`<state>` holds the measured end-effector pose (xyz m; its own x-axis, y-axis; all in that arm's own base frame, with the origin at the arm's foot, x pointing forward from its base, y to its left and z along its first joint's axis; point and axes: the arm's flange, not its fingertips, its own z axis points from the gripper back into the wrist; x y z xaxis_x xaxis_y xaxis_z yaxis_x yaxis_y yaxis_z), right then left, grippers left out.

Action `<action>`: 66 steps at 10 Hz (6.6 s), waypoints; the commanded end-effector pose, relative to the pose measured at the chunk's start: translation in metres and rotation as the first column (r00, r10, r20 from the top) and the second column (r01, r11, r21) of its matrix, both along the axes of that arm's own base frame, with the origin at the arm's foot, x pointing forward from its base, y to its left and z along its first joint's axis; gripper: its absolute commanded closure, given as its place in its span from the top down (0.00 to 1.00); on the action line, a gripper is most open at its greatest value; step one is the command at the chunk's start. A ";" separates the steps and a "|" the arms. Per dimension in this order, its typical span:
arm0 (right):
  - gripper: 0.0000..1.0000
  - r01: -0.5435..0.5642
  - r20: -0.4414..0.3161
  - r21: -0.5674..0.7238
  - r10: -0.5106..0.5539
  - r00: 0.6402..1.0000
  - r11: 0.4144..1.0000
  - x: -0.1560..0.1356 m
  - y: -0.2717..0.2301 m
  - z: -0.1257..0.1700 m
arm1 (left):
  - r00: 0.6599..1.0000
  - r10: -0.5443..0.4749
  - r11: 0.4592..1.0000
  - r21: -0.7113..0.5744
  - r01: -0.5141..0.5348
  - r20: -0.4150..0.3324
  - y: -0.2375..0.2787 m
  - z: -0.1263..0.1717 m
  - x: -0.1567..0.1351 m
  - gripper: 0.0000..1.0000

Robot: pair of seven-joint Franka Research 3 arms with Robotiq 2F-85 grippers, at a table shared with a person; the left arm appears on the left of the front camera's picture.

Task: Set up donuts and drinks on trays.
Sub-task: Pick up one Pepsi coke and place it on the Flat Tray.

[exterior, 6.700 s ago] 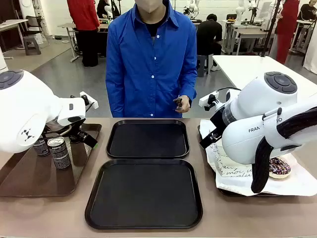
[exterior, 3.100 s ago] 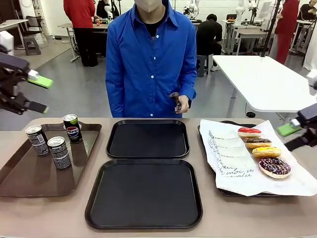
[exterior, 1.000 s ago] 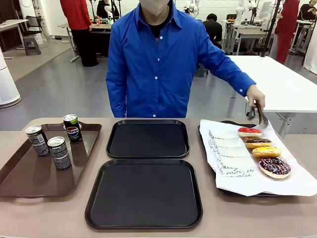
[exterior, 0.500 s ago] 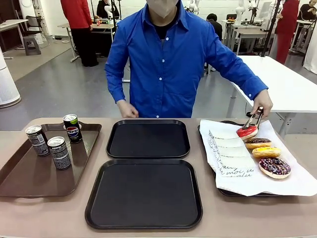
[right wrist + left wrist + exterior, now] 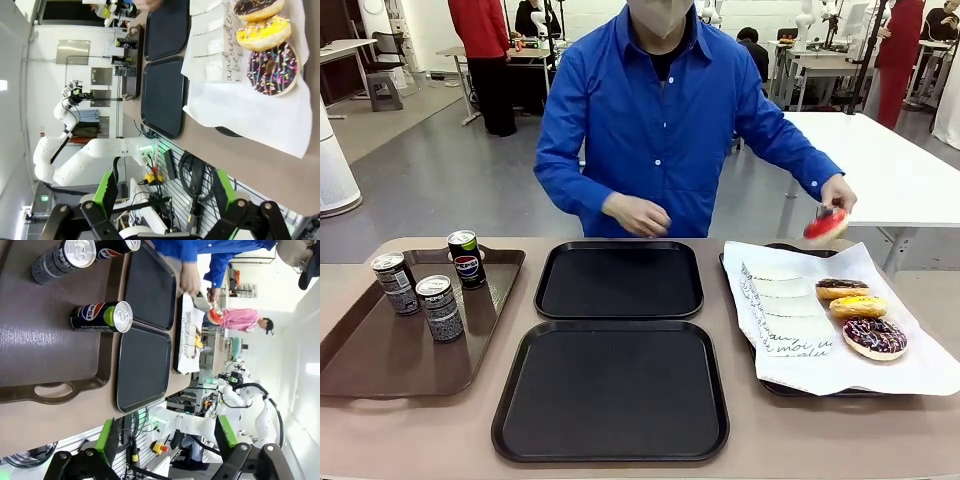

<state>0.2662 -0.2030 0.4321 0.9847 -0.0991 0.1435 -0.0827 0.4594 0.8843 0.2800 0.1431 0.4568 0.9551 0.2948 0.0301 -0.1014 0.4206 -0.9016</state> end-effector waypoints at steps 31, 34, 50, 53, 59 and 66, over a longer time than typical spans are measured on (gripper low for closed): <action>1.00 -0.005 0.010 0.016 0.004 1.000 1.000 0.000 -0.001 -0.001 | 0.968 -0.146 0.396 0.885 0.246 -0.204 -0.230 -0.031 0.157 1.00; 1.00 -0.005 0.010 0.016 0.004 1.000 1.000 0.000 -0.001 -0.001 | 0.959 -0.157 0.420 0.863 0.279 -0.234 -0.222 -0.041 0.171 1.00; 1.00 -0.005 0.010 0.016 0.004 1.000 1.000 0.000 -0.001 -0.001 | 0.943 0.023 0.439 0.851 0.289 -0.332 -0.234 -0.076 0.170 0.48; 1.00 -0.005 0.010 0.016 0.004 1.000 1.000 0.000 -0.001 -0.001 | 0.935 0.045 0.442 0.847 0.297 -0.351 -0.233 -0.076 0.169 0.00; 1.00 -0.005 0.010 0.016 0.004 1.000 1.000 0.000 -0.001 -0.001 | 0.960 0.024 0.392 0.886 0.246 -0.277 -0.242 0.014 0.159 0.48; 1.00 -0.005 0.010 0.016 0.004 1.000 1.000 0.000 -0.001 -0.001 | 0.977 0.019 0.425 0.886 0.186 -0.214 -0.246 0.070 0.148 0.48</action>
<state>0.2660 -0.2028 0.4315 0.9851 -0.0986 0.1410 -0.0809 0.4581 0.8852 0.4269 -0.1035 0.5267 0.9895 0.1287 0.0658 -0.1306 0.9911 0.0247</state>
